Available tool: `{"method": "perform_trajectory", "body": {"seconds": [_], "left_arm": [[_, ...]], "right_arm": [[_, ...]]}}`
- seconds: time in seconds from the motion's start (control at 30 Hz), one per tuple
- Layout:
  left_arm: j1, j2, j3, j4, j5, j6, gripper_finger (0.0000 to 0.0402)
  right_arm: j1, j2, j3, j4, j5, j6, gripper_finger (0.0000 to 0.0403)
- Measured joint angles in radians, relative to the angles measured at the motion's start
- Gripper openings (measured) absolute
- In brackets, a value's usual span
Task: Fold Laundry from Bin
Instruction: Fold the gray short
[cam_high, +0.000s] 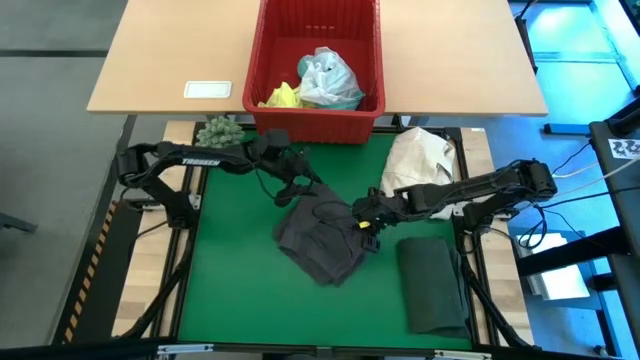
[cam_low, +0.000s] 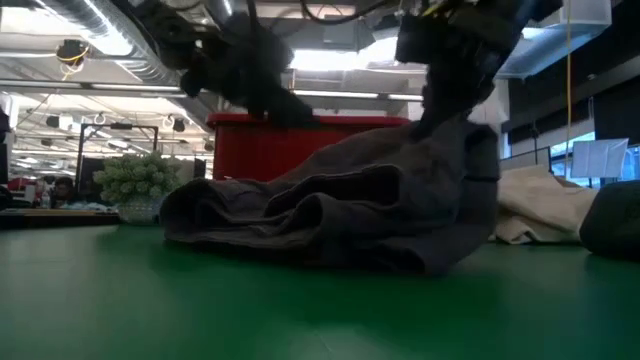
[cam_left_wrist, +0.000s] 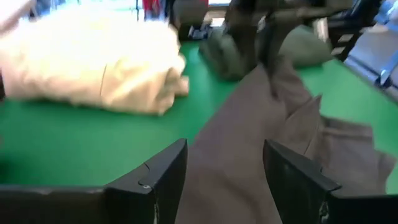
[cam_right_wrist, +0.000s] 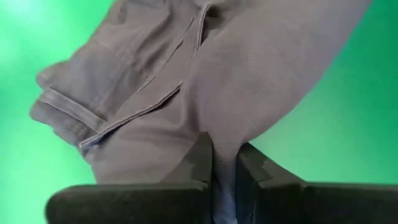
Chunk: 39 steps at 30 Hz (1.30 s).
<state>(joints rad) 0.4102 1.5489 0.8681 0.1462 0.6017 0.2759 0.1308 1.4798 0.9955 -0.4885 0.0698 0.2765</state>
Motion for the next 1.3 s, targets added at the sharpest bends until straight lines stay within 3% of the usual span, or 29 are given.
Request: {"method": "perform_trajectory", "body": {"seconds": [0.37,0.63,0.77,1.07,1.17,1.3], "left_arm": [[0.084,0.153,0.161,-0.203,0.135,0.125,0.0204],[0.112,0.266,0.354,-0.552,0.179,0.268,0.0204],[0.115,0.321,0.405,-0.671,0.173,0.311,0.0204],[0.111,0.361,0.412,-0.721,0.111,0.36,0.0203],[0.097,0.358,0.412,-0.731,0.063,0.408,0.0183],[0.071,0.354,0.412,-0.739,-0.036,0.444,0.0106]], "right_arm": [[-0.033,0.03,0.001,0.051,0.027,-0.182,0.0023],[-0.033,0.03,0.001,0.051,0.052,-0.224,0.0023],[-0.033,0.03,0.001,0.05,0.054,-0.229,0.0023],[-0.034,0.03,0.001,0.044,0.1,-0.236,0.0023],[-0.036,0.03,0.001,0.038,0.151,-0.245,0.0023],[-0.055,0.03,0.001,0.018,0.209,-0.248,0.0023]]}}
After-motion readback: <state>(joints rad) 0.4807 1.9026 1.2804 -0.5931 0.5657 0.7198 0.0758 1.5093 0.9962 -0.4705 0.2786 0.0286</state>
